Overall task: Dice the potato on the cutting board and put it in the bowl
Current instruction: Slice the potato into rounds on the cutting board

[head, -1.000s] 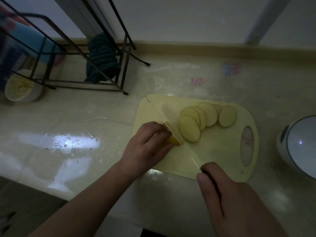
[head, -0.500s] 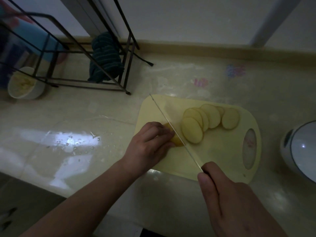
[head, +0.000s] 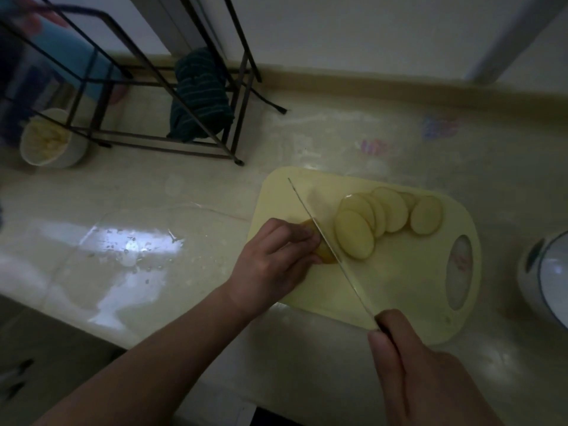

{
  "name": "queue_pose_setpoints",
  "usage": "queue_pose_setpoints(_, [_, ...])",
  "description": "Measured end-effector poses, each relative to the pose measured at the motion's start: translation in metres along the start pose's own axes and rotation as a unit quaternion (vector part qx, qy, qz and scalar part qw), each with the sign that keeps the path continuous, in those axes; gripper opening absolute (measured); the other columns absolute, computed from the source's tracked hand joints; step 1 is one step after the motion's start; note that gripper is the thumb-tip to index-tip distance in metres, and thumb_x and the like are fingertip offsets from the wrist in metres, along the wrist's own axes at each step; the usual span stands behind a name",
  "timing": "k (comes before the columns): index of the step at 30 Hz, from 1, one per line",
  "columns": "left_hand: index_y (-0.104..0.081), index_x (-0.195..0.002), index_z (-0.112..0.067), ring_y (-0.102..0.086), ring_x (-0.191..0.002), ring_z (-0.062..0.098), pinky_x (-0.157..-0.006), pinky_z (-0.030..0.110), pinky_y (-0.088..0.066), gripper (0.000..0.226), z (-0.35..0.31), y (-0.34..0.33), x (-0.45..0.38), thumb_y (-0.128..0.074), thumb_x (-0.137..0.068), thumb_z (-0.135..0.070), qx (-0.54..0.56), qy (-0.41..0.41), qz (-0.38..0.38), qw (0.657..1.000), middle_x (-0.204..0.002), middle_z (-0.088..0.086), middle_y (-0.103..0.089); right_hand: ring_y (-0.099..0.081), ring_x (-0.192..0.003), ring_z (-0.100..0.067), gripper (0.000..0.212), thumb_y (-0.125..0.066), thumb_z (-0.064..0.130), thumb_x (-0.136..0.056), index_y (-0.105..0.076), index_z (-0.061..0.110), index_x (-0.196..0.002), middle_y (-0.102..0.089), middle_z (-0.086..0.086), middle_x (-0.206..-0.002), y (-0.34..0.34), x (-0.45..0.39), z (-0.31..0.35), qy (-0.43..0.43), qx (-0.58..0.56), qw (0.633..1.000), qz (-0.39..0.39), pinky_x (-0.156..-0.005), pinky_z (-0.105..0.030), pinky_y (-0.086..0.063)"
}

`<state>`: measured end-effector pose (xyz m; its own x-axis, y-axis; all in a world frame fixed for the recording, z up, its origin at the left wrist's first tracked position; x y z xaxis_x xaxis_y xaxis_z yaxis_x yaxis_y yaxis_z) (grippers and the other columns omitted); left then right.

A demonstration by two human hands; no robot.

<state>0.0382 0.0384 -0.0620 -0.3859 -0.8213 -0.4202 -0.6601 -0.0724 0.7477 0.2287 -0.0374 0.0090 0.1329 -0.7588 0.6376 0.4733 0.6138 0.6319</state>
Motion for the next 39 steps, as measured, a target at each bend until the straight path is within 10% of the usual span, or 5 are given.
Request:
queue_pose_setpoints(5, [-0.077,-0.100,0.003,-0.065,-0.086,0.030,-0.087,0.024,-0.047,0.019,0.003,-0.001,0.000,-0.075,-0.089,-0.013,-0.009,0.000,0.002,1.000,-0.099,0.017,-0.070,-0.063,-0.079,-0.020,0.064,0.018,0.076,-0.068,-0.023,0.038,-0.099,-0.049,0.002,-0.059,-0.003,-0.015,0.003,0.063,-0.051,0.995,-0.056,-0.067,-0.034,-0.045])
queue_pose_setpoints(12, [-0.072,-0.105,-0.002,-0.064,-0.086,0.031,-0.080,0.035,-0.052,0.019,0.003,-0.003,0.003,-0.074,-0.091,-0.014,0.019,-0.005,-0.019,1.000,-0.100,0.017,-0.069,-0.067,-0.067,-0.025,0.085,0.028,0.092,-0.042,-0.022,0.054,-0.100,-0.040,0.000,-0.039,-0.015,0.005,-0.021,-0.003,-0.047,0.995,-0.084,-0.051,-0.030,-0.037])
queue_pose_setpoints(23, [-0.073,-0.106,0.000,-0.065,-0.089,0.030,-0.078,0.039,-0.054,0.023,0.007,-0.005,0.001,-0.075,-0.088,-0.014,0.018,-0.003,-0.034,0.999,-0.101,0.017,-0.069,-0.049,-0.042,-0.012,0.039,-0.026,0.066,-0.088,-0.047,0.034,-0.083,-0.056,0.001,-0.055,-0.004,-0.029,-0.031,0.087,-0.213,0.972,-0.054,-0.045,-0.029,-0.035])
queue_pose_setpoints(29, [-0.065,-0.113,-0.009,-0.066,-0.091,0.031,-0.081,0.039,-0.054,0.026,0.005,-0.005,0.003,-0.073,-0.091,-0.020,0.019,-0.010,-0.042,0.999,-0.111,0.006,-0.060,-0.026,-0.030,-0.011,0.055,-0.037,0.049,-0.090,-0.039,0.000,-0.065,-0.034,-0.003,-0.037,0.006,-0.030,-0.062,-0.064,-0.467,0.877,0.097,-0.039,-0.013,-0.028])
queue_pose_setpoints(39, [-0.072,-0.107,-0.003,-0.067,-0.092,0.031,-0.081,0.041,-0.055,0.024,0.006,-0.005,0.003,-0.073,-0.092,-0.021,0.018,0.015,-0.038,0.999,-0.107,0.009,-0.065,-0.020,-0.031,-0.012,0.084,-0.063,0.080,-0.061,-0.041,-0.001,-0.061,-0.020,-0.008,-0.046,0.006,-0.026,-0.085,-0.123,-0.623,0.746,0.201,-0.035,-0.018,-0.024])
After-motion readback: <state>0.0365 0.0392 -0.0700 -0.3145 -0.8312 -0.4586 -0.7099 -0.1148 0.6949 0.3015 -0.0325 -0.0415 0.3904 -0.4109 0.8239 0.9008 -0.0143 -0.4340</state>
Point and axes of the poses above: each hand's wrist, its own x-axis away from the middle knuckle, its own y-axis out of the back of the hand, z = x × y, the point moved 4 cm from there along -x, towards the middle knuckle
